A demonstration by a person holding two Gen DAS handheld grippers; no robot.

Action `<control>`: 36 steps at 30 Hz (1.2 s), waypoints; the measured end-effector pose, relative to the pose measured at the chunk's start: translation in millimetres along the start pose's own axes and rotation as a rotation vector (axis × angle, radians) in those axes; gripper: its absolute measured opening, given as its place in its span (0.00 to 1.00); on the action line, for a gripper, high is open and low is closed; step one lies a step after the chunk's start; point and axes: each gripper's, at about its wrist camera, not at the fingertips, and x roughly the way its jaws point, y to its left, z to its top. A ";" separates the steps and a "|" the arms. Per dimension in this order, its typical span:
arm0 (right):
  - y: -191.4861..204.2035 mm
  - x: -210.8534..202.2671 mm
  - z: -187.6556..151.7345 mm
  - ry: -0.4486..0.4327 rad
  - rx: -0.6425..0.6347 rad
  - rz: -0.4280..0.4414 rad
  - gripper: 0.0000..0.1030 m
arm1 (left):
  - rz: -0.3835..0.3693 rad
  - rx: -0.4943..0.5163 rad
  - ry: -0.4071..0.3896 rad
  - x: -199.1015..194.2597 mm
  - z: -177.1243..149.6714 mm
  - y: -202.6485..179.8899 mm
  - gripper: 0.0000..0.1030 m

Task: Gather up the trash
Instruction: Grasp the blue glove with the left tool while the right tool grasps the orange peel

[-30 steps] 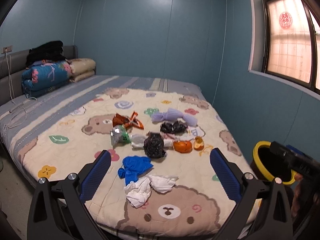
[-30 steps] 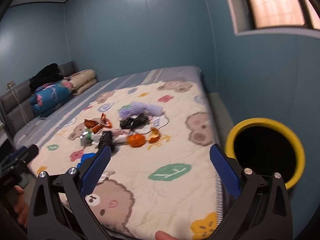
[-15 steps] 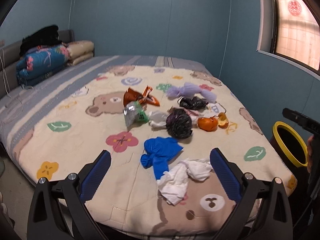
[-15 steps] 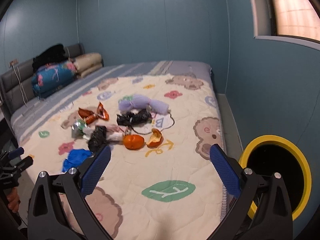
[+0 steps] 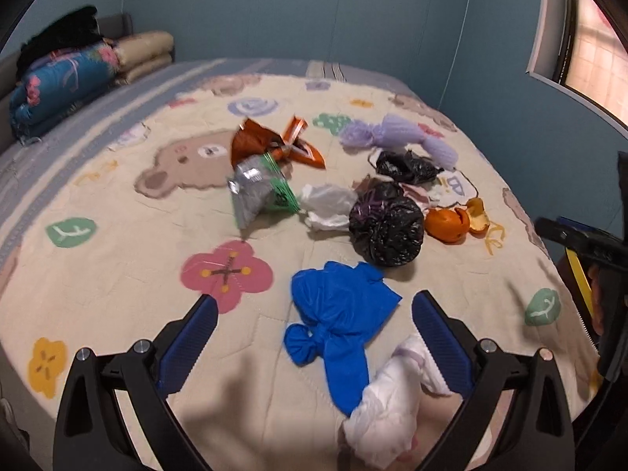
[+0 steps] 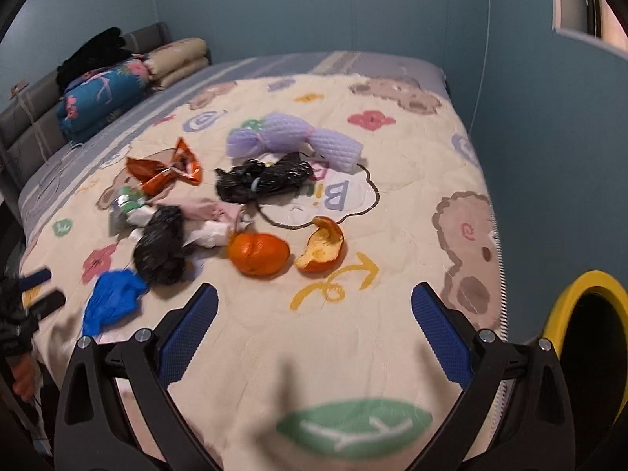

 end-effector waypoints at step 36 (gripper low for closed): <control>-18.2 95.6 24.3 0.127 0.106 0.034 0.07 | -0.120 -0.075 0.163 67.6 2.7 -2.6 0.23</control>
